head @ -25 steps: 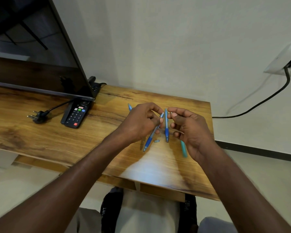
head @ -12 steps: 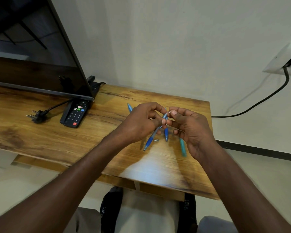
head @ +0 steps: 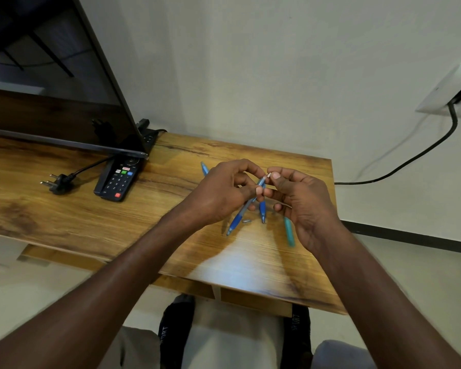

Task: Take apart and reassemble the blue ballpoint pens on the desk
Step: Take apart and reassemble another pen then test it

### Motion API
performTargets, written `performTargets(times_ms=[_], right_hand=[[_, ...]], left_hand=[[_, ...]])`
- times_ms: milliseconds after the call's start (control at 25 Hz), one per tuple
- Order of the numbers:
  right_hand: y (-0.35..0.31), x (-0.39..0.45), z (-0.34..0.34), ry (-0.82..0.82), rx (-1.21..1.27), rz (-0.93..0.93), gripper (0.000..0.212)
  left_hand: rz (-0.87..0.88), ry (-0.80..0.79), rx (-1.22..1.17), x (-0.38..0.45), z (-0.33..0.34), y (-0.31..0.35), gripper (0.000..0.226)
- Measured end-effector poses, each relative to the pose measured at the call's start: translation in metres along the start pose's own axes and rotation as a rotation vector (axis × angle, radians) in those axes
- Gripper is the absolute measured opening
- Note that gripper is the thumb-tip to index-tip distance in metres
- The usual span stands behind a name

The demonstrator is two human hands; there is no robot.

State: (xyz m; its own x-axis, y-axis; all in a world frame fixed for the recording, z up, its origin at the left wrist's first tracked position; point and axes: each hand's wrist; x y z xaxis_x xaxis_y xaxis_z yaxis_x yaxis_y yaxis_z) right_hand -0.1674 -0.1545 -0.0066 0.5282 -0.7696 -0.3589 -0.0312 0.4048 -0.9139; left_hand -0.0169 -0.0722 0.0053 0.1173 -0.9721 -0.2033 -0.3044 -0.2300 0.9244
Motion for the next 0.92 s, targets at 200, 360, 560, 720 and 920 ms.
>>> performTargets(times_ms=[200,360,560,720,920], right_hand=[[0.0010,-0.0002,0.0012,-0.003,-0.023,-0.001,0.012],[0.0019,0.0003,0.0015,0.002,-0.073,-0.031,0.013],[0.0015,-0.0003,0.0022,-0.003,-0.125,-0.059,0.013],[0.0014,0.0003,0.0022,-0.001,-0.122,-0.050,0.013],[0.0016,-0.0007,0.0017,-0.007,-0.106,-0.048,0.014]], left_hand=[[0.012,-0.001,0.007,0.0008,0.0012,-0.0002,0.029],[0.013,0.000,0.007,0.0009,0.0013,-0.0002,0.029],[0.014,0.013,-0.010,0.0008,0.0013,0.0000,0.028],[0.006,0.008,0.003,0.0010,0.0012,-0.0006,0.026],[0.006,0.013,0.012,0.0008,0.0009,-0.0010,0.026]])
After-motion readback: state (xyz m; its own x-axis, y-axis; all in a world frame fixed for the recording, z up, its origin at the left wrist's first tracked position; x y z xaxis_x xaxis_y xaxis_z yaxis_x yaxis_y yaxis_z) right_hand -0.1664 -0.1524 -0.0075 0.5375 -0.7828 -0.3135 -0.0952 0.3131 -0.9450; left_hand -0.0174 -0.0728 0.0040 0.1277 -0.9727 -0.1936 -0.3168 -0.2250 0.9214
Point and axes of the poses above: each hand's wrist, its own x-axis towards the middle knuckle, its own z-axis out of the palm, y = z × x, and after that the axes turned 9 degrees about -y, right-handed
